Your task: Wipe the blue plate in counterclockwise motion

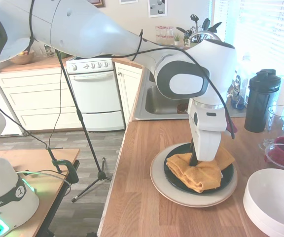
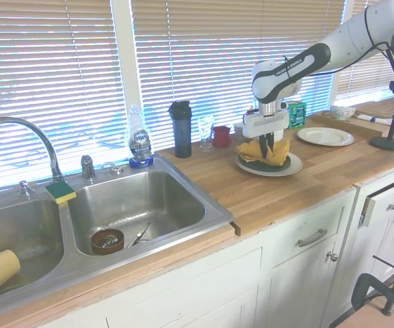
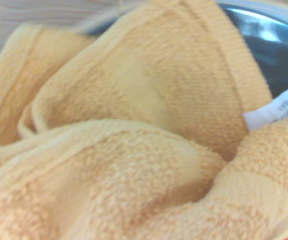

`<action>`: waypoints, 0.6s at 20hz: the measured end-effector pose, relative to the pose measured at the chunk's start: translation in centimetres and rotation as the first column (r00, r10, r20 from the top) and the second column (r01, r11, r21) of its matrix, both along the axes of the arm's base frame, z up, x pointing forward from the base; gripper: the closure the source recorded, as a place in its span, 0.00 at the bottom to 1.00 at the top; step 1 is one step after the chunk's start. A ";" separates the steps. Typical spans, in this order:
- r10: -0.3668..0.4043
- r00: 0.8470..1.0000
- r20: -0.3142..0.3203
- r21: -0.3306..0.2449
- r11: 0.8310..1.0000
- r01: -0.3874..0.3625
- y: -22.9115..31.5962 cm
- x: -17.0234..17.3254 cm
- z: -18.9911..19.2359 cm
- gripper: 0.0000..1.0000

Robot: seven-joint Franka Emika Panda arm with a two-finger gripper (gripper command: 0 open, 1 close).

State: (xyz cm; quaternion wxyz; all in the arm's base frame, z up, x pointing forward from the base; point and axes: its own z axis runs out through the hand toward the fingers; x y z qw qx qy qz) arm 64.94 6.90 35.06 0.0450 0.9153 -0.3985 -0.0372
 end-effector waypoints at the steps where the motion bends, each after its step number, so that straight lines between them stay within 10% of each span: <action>1: 0.009 1.000 0.002 -0.007 1.000 -0.009 1.0 -0.1 0.0 1.00; 12: 0.084 0.993 0.078 -0.071 0.994 -0.079 6.9 -5.9 0.5 1.00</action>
